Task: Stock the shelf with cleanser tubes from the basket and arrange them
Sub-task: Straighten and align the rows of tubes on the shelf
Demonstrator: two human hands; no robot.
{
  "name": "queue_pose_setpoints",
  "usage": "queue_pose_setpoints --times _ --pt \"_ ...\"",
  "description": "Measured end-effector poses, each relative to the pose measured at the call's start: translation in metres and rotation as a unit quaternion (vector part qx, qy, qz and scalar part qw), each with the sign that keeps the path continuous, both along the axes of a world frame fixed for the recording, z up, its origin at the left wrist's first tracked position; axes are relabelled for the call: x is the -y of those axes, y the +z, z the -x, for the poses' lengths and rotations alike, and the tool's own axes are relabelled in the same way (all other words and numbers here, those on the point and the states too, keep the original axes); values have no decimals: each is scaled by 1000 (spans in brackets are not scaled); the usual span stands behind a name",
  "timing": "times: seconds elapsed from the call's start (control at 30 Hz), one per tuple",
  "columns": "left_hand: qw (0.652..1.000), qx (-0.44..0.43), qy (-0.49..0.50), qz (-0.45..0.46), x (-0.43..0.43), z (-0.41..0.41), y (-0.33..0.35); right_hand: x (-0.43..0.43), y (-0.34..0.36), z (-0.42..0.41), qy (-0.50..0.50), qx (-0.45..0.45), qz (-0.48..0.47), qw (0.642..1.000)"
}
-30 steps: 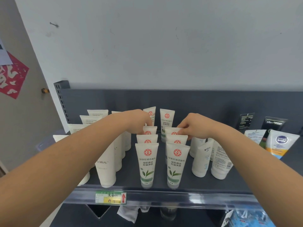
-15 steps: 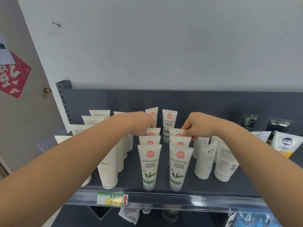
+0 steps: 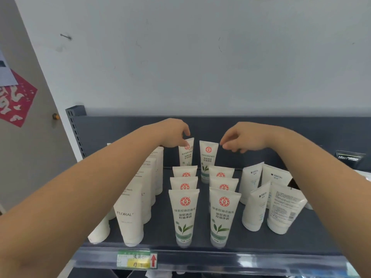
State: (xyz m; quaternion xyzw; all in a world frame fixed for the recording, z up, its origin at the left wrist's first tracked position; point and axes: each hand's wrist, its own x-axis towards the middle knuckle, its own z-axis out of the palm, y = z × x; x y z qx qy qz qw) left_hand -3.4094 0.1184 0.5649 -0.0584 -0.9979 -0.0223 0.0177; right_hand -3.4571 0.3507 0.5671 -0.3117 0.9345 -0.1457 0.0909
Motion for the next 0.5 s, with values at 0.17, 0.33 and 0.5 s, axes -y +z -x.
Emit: queue_pose_setpoints --times 0.17,0.33,0.5 --pt "998 44 21 26 -6 36 -8 16 -11 30 -42 -70 -50 995" --pt "997 55 38 44 -10 55 -30 39 -42 42 -59 -88 -83 991" --pt "996 49 16 73 -7 56 -35 44 -58 44 -60 -94 -49 993"
